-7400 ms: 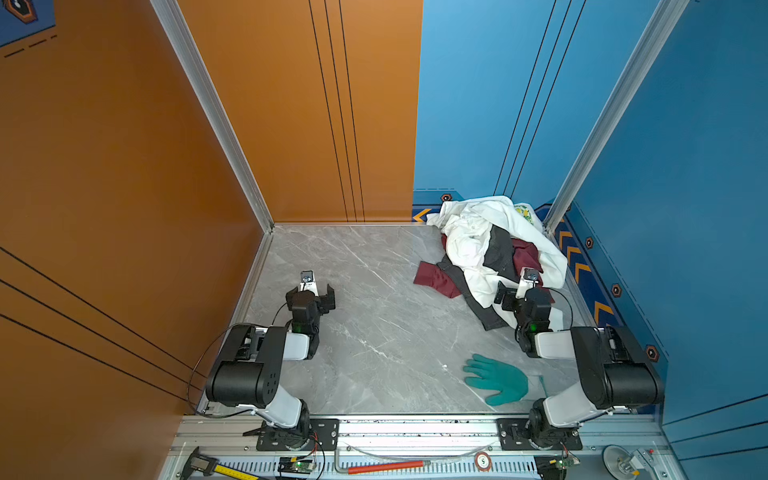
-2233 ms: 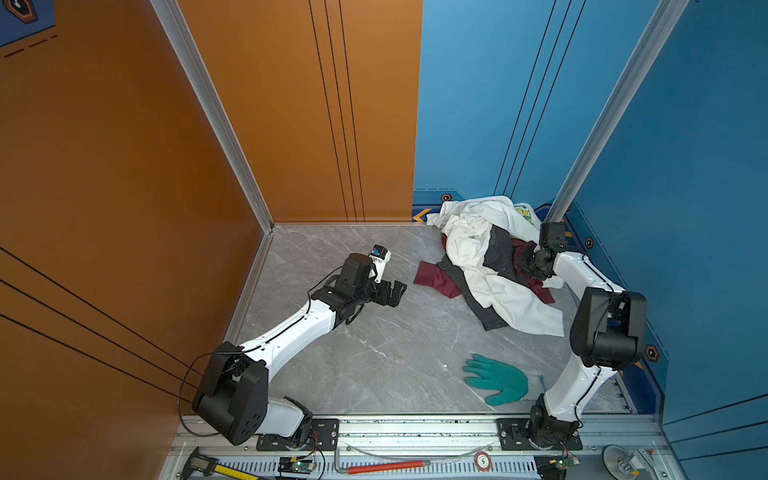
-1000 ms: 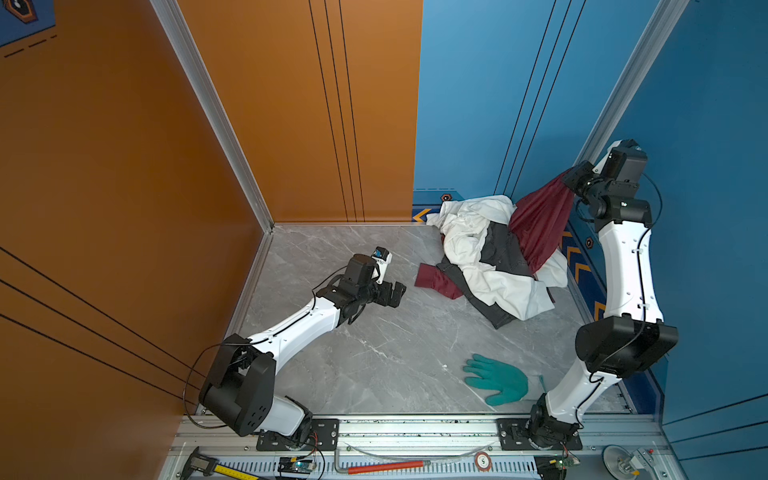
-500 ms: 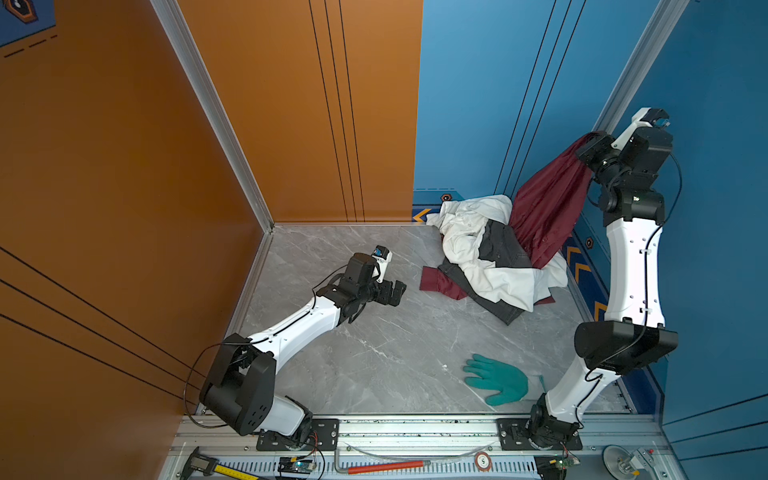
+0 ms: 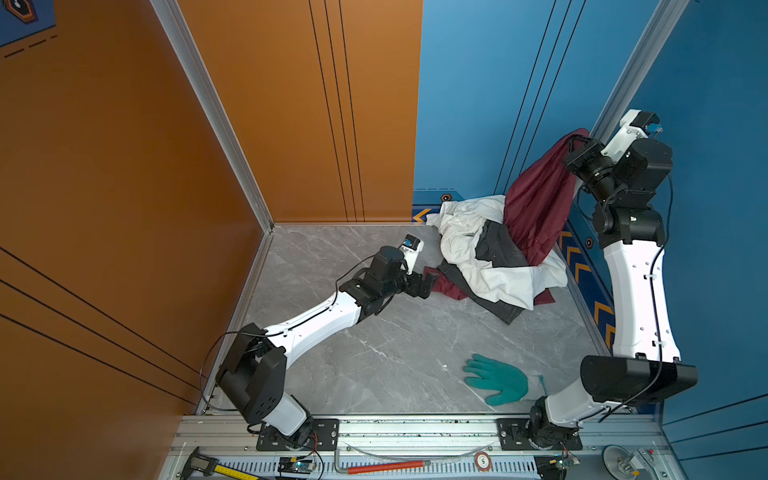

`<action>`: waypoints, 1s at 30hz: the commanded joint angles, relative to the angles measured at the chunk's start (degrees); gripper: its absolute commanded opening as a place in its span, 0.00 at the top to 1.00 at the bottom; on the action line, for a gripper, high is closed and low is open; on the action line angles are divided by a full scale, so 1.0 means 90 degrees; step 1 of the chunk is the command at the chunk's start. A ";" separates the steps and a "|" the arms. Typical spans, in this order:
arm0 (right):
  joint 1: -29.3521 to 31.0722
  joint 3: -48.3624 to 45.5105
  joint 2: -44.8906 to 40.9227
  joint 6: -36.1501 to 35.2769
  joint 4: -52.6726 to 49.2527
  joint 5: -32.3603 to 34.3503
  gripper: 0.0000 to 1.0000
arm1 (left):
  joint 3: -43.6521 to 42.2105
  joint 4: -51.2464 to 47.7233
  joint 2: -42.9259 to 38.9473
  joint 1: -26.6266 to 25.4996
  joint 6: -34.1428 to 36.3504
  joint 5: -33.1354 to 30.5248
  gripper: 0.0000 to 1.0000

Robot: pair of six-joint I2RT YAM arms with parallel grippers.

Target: Pick out a specific cloth from the pile

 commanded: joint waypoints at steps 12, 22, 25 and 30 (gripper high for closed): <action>0.0018 -0.1019 -0.0926 0.0891 0.0424 -0.0766 1.00 | 0.3602 0.1838 0.3320 -0.1202 0.0490 -0.0375 0.02; 0.0252 -0.1732 -0.1233 0.1180 0.0493 -0.0824 1.00 | 0.4787 0.2773 0.4670 -0.1362 0.0422 -0.0459 0.02; 0.0360 -0.1885 -0.1304 0.1180 0.0393 -0.0784 1.00 | 0.5092 0.2815 0.4928 -0.1374 0.0359 -0.0427 0.02; 0.0724 -0.2224 -0.1436 0.1214 0.0310 -0.0757 1.00 | 0.5597 0.3112 0.5434 -0.1389 0.0152 -0.0402 0.02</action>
